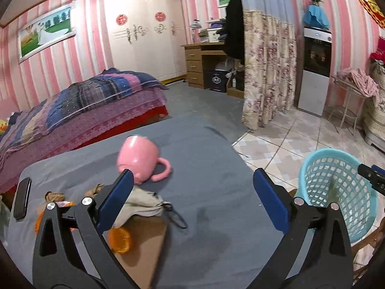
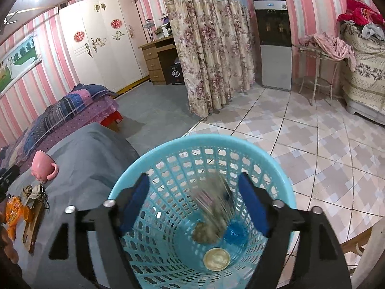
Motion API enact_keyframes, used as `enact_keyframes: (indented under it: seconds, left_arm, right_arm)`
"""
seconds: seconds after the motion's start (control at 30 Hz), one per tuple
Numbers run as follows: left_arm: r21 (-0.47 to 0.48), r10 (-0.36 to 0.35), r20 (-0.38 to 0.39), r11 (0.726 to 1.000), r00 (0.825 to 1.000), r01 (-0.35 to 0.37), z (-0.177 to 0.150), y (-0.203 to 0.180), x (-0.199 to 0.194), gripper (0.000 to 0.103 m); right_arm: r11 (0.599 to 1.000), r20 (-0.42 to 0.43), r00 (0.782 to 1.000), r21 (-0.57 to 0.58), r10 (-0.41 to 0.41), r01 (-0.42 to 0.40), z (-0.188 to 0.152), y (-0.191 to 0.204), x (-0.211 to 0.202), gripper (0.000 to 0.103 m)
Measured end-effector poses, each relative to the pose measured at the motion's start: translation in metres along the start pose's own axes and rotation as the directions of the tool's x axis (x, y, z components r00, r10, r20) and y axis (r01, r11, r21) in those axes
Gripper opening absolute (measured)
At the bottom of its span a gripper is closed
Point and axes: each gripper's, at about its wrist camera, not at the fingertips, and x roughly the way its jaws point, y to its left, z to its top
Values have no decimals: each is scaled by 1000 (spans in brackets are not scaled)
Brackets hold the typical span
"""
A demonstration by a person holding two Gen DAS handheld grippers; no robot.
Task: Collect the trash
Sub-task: 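Move both grippers back over the table toward the oranges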
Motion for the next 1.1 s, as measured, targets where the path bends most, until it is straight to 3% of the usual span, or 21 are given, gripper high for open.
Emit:
enact_keyframes:
  seconds: [0.1, 0.33, 0.6, 0.8, 0.93, 1.1]
  left_arm:
    - [-20, 6, -6, 1000, 1000, -6, -3, 11, -1, 96]
    - [-52, 27, 7, 998, 1000, -26, -9, 33, -15, 97]
    - [-90, 112, 27, 990, 993, -109, -21, 88, -47, 98]
    - [-131, 200, -4, 971, 980, -198, -44, 147, -64, 98]
    - [-159, 276, -33, 948, 961, -277, -63, 194, -74, 98]
    - [-197, 319, -86, 923, 944, -330, -84, 241, -75, 98]
  right_arm:
    - [1000, 13, 1000, -12, -18, 18, 2, 2, -4, 90]
    - [999, 84, 996, -48, -18, 22, 10, 20, -27, 95]
    - [990, 156, 984, -128, 80, -61, 13, 76, -53, 96]
    - [964, 144, 977, -236, 160, -123, 1, 138, -58, 96]
    - [945, 133, 967, -278, 217, -174, -8, 171, -62, 96]
    - [916, 107, 956, -332, 274, -226, -23, 216, -62, 96]
